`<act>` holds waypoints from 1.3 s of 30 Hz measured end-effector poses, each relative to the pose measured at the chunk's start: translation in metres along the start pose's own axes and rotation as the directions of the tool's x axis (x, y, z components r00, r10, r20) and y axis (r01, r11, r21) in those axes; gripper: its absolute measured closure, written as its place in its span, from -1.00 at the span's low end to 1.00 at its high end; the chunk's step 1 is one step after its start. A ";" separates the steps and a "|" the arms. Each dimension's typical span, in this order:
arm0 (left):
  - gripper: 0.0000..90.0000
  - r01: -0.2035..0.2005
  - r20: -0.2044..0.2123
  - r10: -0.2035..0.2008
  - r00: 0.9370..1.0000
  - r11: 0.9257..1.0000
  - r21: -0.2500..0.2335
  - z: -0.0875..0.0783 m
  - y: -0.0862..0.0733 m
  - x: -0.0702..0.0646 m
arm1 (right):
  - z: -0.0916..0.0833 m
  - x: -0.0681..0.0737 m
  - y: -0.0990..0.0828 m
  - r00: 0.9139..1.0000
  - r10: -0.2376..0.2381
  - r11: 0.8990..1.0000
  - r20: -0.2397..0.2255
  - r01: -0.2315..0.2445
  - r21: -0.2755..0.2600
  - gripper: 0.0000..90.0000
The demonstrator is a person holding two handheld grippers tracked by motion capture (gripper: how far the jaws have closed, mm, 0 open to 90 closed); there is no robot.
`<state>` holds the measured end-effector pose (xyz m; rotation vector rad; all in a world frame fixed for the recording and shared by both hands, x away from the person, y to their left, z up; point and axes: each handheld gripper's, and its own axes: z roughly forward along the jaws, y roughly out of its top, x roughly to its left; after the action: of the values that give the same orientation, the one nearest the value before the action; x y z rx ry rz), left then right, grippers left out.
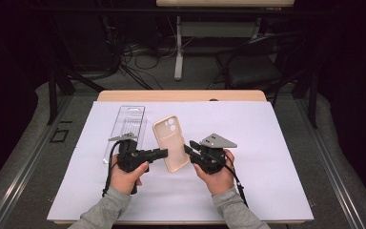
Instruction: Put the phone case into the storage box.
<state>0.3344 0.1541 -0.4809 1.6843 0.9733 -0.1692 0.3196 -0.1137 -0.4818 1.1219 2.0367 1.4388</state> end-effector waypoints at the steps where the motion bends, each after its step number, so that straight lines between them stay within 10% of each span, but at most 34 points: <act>1: 0.78 0.001 -0.002 -0.001 1.000 1.000 -0.002 -0.001 0.000 0.001 | -0.001 0.000 0.001 1.000 0.001 1.000 -0.001 -0.001 0.001 0.52; 21: 0.78 -0.114 -0.066 0.112 0.992 0.993 -0.025 -0.019 0.013 0.018 | -0.006 -0.005 0.003 1.000 -0.020 1.000 -0.001 0.020 -0.007 0.40; 33: 0.78 -0.271 -0.131 0.268 0.954 0.963 -0.002 -0.025 0.015 0.020 | -0.003 -0.007 0.003 0.996 -0.084 0.996 0.011 0.084 0.008 0.10; 39: 0.78 -0.293 -0.097 0.293 0.951 0.956 0.016 -0.024 0.016 0.020 | -0.002 -0.009 0.005 0.995 -0.093 0.996 -0.034 0.093 0.011 0.02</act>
<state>0.3491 0.1845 -0.4715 1.8303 0.7815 0.1114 0.3252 -0.1216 -0.4779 1.0003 2.0948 1.4093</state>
